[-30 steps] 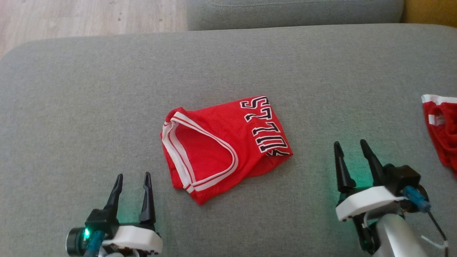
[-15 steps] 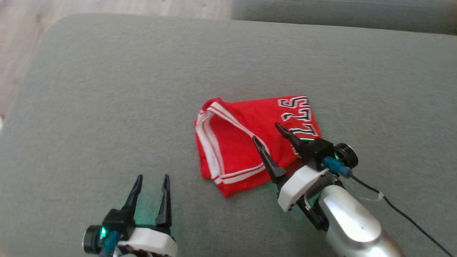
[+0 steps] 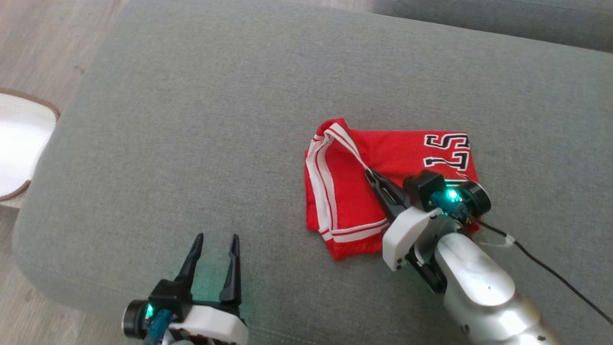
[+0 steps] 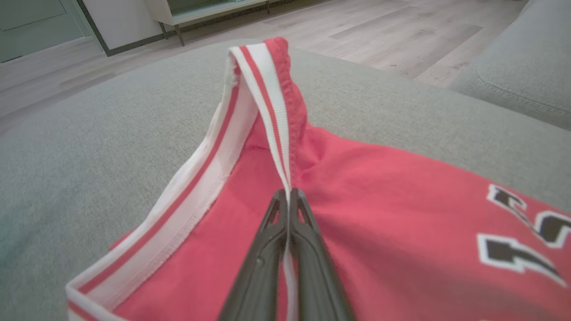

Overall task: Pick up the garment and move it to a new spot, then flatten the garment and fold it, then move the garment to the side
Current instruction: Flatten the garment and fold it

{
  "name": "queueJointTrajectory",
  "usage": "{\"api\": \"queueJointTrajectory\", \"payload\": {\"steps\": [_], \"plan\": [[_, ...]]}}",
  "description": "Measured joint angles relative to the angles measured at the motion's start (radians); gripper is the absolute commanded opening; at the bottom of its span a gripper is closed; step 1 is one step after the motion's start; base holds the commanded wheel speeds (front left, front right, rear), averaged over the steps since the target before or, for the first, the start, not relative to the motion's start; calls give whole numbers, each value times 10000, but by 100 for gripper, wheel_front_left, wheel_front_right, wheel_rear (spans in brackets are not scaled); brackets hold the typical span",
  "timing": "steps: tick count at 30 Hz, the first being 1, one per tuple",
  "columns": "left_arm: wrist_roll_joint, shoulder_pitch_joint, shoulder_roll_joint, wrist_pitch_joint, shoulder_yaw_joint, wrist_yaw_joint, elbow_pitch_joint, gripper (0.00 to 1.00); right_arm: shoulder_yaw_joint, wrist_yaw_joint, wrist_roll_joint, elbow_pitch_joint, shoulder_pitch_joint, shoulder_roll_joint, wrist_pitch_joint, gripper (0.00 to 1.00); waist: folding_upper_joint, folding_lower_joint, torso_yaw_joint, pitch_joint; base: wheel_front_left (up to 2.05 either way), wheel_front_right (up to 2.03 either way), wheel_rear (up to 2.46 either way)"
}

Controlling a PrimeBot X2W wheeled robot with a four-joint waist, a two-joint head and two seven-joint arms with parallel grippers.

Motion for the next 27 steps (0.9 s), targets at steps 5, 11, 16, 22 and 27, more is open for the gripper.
{"api": "queueJointTrajectory", "payload": {"steps": [5, 11, 16, 22, 27], "plan": [[-100, -119, -2, 0, -284, -4, -13, 100, 192, 0, 230, -63, -362, -38, -13, 0, 0, -1, 303, -13, 0, 0, 0], [-100, -234, -2, 0, -516, -13, 61, 100, 667, 0, 878, 194, -1161, -65, -69, 29, 0, 0, 834, -31, 0, 0, 0], [-104, -205, -2, 0, -477, -13, 186, 100, 1009, 0, 1569, 725, -1204, -73, -410, 100, 0, -1, 916, -150, 0, 0, 0], [-86, -144, 0, 0, -61, -27, 171, 100, 328, 0, 1772, 729, -1139, -67, -1273, 100, 0, -1, 405, -349, 0, 0, 0], [92, -105, -2, 0, 491, -33, -84, 100, -1551, 0, 1131, 42, -473, -63, -1446, 100, 0, 0, -413, -604, 0, 0, 0]]}}
